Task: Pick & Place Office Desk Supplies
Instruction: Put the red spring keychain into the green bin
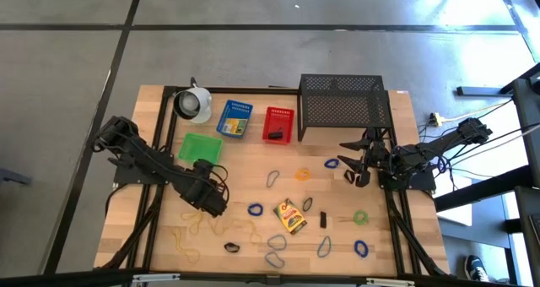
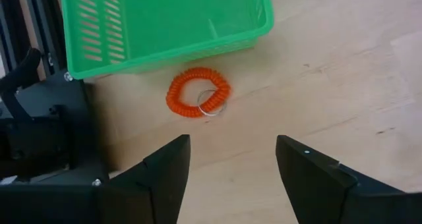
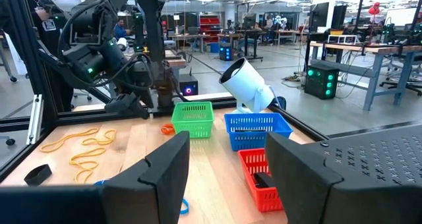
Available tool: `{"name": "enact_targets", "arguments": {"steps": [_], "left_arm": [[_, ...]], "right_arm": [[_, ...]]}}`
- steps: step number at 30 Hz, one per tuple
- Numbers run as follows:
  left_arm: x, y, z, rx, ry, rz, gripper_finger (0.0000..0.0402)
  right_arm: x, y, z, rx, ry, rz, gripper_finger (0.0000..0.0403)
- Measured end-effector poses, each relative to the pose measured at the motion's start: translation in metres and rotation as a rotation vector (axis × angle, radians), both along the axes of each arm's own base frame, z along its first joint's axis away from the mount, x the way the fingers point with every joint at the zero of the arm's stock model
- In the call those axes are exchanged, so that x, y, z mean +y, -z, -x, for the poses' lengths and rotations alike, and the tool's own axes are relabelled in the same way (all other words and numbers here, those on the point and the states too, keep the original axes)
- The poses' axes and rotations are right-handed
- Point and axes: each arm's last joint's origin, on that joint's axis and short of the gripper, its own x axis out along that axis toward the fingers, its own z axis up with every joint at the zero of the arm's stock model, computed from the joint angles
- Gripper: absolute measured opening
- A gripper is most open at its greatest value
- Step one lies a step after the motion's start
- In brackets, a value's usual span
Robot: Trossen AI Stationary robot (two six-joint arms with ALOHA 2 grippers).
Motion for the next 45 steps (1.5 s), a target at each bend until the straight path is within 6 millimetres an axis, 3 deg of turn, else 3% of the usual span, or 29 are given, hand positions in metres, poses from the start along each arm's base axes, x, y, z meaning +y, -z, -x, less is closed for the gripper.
{"name": "enact_targets", "arguments": {"steps": [7, 14, 26, 41, 45], "left_arm": [[0.001, 0.003, 0.0, 0.015, 0.026, 0.006, 0.0219], [0.002, 0.041, 0.013, -0.002, 0.031, 0.066, 0.0219], [0.02, 0.066, 0.022, -0.001, 0.008, 0.048, 0.0219], [0.029, 0.058, 0.02, -0.071, 0.08, 0.006, 0.0219], [0.034, 0.066, 0.024, -0.049, 0.059, 0.04, 0.0219]], "right_arm": [[0.0, 0.0, 0.0, 0.0, 0.0, 0.0, 0.0201], [0.0, 0.0, 0.0, 0.0, 0.0, 0.0, 0.0201], [0.0, 0.0, 0.0, 0.0, 0.0, 0.0, 0.0201], [0.0, 0.0, 0.0, 0.0, 0.0, 0.0, 0.0201], [0.0, 0.0, 0.0, 0.0, 0.0, 0.0, 0.0201]]}}
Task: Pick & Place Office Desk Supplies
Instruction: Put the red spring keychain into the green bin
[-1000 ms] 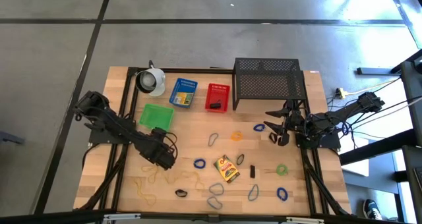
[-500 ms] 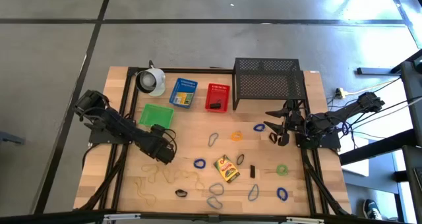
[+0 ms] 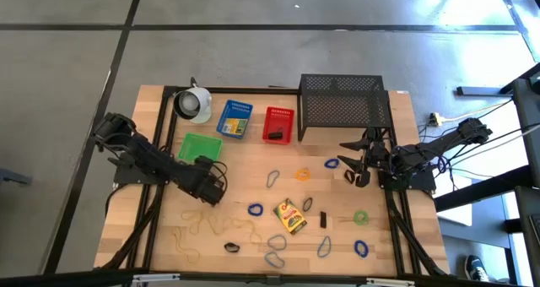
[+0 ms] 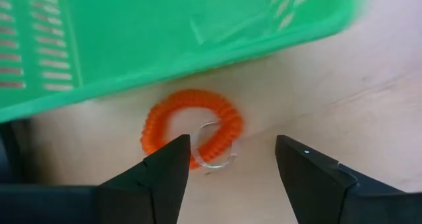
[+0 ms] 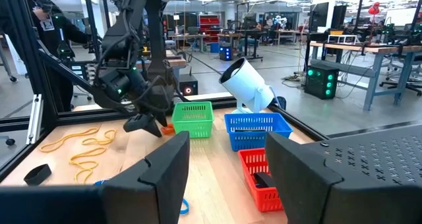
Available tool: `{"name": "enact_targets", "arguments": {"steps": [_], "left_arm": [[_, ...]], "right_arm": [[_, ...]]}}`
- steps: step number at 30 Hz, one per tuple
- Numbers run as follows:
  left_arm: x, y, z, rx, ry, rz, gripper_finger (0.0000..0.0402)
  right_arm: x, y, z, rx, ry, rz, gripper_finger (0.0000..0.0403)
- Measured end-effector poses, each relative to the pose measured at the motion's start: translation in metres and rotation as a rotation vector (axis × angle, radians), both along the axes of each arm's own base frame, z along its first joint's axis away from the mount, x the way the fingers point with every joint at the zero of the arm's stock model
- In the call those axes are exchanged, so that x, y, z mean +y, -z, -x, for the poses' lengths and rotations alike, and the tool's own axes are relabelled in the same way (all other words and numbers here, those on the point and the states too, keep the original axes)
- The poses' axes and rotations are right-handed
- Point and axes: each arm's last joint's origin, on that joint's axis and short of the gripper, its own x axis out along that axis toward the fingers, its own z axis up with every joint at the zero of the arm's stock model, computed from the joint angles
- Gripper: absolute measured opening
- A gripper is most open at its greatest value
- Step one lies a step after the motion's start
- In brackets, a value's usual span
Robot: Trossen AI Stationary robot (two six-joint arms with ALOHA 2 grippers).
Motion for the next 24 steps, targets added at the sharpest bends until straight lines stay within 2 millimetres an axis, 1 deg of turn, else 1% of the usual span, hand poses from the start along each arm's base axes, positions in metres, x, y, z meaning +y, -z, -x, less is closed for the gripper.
{"name": "enact_targets", "arguments": {"steps": [5, 8, 10, 17, 24], "left_arm": [[0.004, 0.012, 0.007, -0.037, -0.006, 0.011, 0.0219], [0.003, 0.013, 0.008, -0.053, -0.001, 0.011, 0.0215], [0.003, 0.012, 0.009, -0.062, 0.011, 0.023, 0.0206], [-0.002, -0.001, 0.011, -0.123, 0.029, 0.155, 0.0143], [-0.006, -0.002, 0.01, -0.126, 0.085, 0.198, 0.0074]], "right_arm": [[0.0, 0.0, 0.0, 0.0, 0.0, 0.0, 0.0201], [0.0, 0.0, 0.0, 0.0, 0.0, 0.0, 0.0201], [0.0, 0.0, 0.0, 0.0, 0.0, 0.0, 0.0201], [0.0, 0.0, 0.0, 0.0, 0.0, 0.0, 0.0201], [0.0, 0.0, 0.0, 0.0, -0.003, 0.0, 0.0201]]}}
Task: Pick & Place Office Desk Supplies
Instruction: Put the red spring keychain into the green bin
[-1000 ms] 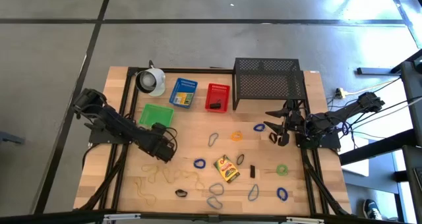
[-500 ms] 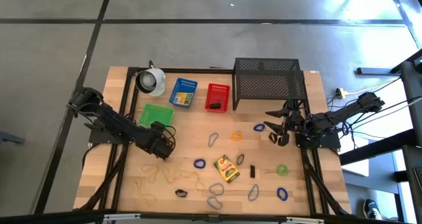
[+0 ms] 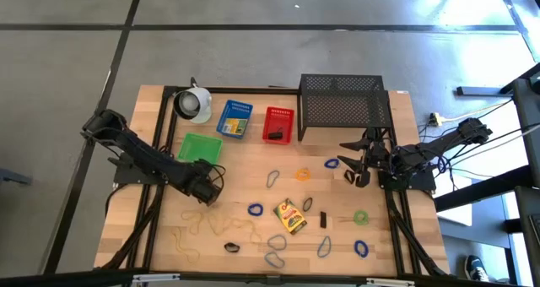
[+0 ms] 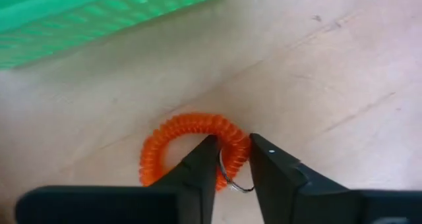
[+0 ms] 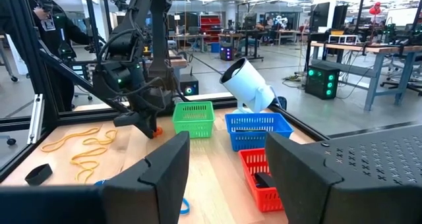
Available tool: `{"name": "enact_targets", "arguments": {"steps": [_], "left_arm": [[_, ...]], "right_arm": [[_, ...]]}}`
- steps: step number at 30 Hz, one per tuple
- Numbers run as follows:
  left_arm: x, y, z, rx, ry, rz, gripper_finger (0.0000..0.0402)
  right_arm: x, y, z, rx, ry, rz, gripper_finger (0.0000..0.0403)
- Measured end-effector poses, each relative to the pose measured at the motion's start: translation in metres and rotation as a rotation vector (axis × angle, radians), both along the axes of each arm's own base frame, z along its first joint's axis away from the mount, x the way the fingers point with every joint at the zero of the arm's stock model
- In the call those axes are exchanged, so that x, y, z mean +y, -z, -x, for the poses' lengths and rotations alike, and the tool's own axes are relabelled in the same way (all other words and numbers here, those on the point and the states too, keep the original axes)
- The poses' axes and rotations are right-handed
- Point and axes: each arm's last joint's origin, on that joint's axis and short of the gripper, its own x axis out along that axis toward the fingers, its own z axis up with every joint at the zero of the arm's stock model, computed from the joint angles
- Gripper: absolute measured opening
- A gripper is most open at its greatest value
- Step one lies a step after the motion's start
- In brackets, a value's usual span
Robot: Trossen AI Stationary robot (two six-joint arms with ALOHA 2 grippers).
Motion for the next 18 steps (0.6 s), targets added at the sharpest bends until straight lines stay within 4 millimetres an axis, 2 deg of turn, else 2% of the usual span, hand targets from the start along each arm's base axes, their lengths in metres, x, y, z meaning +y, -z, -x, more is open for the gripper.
{"name": "enact_targets", "arguments": {"steps": [9, 13, 18], "left_arm": [[0.0, -0.001, -0.002, -0.024, 0.003, -0.012, 0.001], [-0.002, -0.002, -0.005, -0.05, 0.03, -0.01, 0.001], [-0.008, -0.013, -0.018, -0.133, 0.102, -0.01, 0.0008]], "right_arm": [[0.0, 0.0, 0.0, 0.0, -0.004, 0.0, 0.0201], [0.0, 0.0, 0.0, 0.0, -0.004, 0.0, 0.0201], [0.0, 0.0, 0.0, 0.0, -0.004, 0.0, 0.0201]]}}
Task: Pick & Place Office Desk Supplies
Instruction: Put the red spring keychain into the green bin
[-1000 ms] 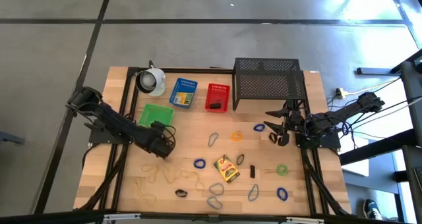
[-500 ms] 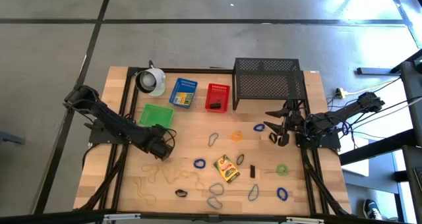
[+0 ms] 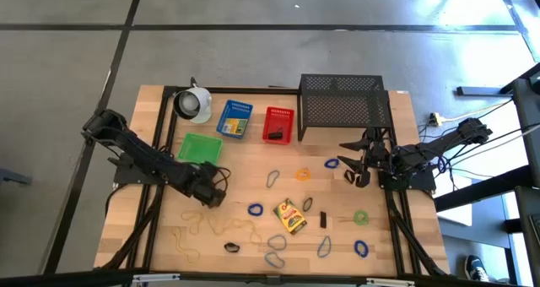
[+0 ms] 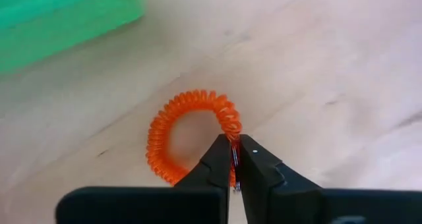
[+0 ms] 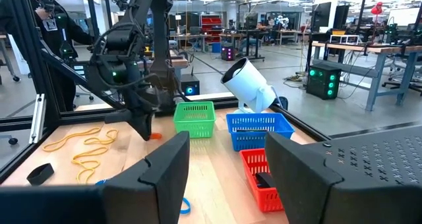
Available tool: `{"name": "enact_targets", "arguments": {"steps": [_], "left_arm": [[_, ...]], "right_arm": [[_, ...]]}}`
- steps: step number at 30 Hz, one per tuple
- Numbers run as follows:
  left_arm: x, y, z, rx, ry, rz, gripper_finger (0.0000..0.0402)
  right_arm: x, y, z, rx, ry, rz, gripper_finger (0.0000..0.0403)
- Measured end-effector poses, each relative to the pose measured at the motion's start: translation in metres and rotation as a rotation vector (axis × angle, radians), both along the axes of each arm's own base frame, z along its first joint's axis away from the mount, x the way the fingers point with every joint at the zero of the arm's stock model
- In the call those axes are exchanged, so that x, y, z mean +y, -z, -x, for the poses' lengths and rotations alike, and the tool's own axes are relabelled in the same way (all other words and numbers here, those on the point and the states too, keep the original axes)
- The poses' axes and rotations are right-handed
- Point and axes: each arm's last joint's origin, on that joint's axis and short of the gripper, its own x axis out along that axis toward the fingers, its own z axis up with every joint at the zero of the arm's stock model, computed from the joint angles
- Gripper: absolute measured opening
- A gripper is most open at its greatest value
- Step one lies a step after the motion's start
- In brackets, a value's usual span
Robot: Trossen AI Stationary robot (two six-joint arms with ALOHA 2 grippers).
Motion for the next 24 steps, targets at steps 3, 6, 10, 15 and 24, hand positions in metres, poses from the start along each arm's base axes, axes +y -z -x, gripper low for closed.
{"name": "enact_targets", "arguments": {"steps": [3, 6, 10, 15, 24], "left_arm": [[-0.005, -0.013, -0.015, -0.119, 0.058, -0.036, 0.0009], [-0.01, -0.027, -0.031, -0.256, 0.145, -0.111, 0.001], [-0.014, -0.05, -0.054, -0.47, 0.228, -0.224, 0.001], [-0.015, -0.081, -0.078, -0.756, 0.305, -0.366, 0.001], [-0.018, -0.125, -0.089, -1.081, 0.406, -0.619, 0.001]], "right_arm": [[0.0, 0.0, 0.0, 0.0, 0.0, 0.0, 0.0201], [0.0, 0.0, 0.0, 0.0, 0.0, 0.0, 0.0201], [0.0, 0.0, 0.0, 0.0, 0.0, 0.0, 0.0201], [0.0, 0.0, 0.0, 0.0, 0.0, 0.0, 0.0201], [0.0, 0.0, 0.0, 0.0, 0.0, 0.0, 0.0201]]}}
